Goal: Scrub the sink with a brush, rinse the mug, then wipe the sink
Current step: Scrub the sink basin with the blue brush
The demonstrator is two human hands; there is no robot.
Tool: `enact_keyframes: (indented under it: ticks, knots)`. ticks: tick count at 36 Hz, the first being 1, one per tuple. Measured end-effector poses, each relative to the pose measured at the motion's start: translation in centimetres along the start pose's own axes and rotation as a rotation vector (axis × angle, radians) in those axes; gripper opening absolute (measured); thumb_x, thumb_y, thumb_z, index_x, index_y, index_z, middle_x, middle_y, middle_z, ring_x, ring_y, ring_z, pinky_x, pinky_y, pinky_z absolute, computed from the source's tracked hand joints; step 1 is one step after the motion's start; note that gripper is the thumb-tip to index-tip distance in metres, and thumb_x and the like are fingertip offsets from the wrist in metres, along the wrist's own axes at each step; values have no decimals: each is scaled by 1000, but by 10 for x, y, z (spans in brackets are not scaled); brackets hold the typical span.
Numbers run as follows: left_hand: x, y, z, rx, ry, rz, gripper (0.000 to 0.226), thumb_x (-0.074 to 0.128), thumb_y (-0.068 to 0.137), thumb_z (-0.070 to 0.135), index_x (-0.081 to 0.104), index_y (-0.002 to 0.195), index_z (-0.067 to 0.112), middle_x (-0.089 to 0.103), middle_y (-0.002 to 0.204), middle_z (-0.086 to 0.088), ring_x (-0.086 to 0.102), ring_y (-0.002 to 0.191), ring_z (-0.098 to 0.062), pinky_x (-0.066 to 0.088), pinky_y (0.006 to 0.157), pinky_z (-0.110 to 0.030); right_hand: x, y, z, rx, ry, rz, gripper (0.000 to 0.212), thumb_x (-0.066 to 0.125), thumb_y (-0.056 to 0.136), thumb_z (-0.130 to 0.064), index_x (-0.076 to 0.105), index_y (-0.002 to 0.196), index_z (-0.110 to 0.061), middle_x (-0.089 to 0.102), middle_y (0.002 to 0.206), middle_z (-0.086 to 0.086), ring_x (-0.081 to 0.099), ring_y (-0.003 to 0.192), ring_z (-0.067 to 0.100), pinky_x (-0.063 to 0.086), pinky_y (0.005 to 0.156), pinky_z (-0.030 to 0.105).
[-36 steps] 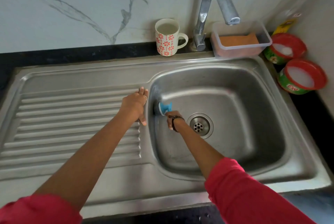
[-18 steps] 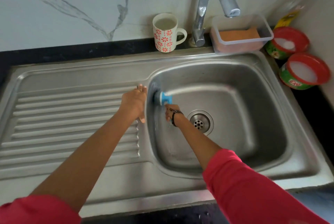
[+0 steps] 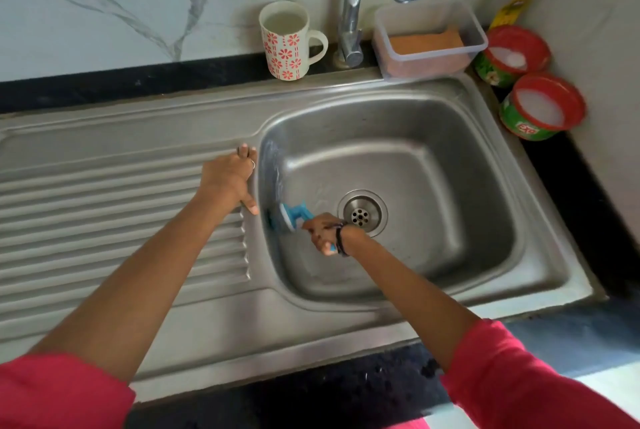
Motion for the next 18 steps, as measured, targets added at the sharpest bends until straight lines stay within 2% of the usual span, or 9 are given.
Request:
enact_keyframes:
  ticks: [4,7,10,12,15,18]
  knots:
    - [-3,-3,6,-21,12,-10,132,87,54,41,1,149,6,18,155,-8,35,135,-26,38,105,-36,-7,-16,10,80,-91,-79,40,39,98,-14,33,59,-15,27,26,-6,27,18,5,18,26,8]
    - [-4,-10,8,0,-14,11,124,86,59,37,6,149,6,14,156,-9,31,138,-26,36,107,-38,-21,-38,38,157,-336,-159,33,41,97,-15,40,64,-15,33,30,-8,31,23,3,23,28,12]
    - [2,-25,14,36,-118,114,104,81,69,21,15,149,9,18,155,-9,27,139,-26,30,110,-40,-27,-56,46,154,-435,-169,30,42,97,-14,41,67,-14,35,31,-9,30,23,2,24,28,13]
    - [15,-42,21,53,-193,217,92,71,81,18,10,150,8,12,157,-8,18,143,-24,23,114,-36,-23,-59,37,112,-447,-147,30,44,96,-14,41,66,-13,34,30,-8,30,23,3,23,29,11]
    - [45,-74,30,85,-340,314,91,59,88,39,-1,149,7,-3,158,-10,0,146,-22,6,118,-34,-8,-55,19,11,-396,-63,34,43,96,-14,40,62,-12,33,26,-8,28,19,3,20,27,10]
    - [79,-102,35,52,-428,262,104,51,84,60,-14,147,9,-21,155,-10,-18,143,-22,-8,116,-34,3,-45,10,-62,-176,-16,36,42,97,-15,37,62,-14,28,25,-7,24,18,3,16,27,7]
Point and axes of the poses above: each hand's wrist, its own y-axis towards the middle knuckle, its own x-axis out of the palm, z = x × y, the point moved 1 cm from there along y, towards the middle knuckle
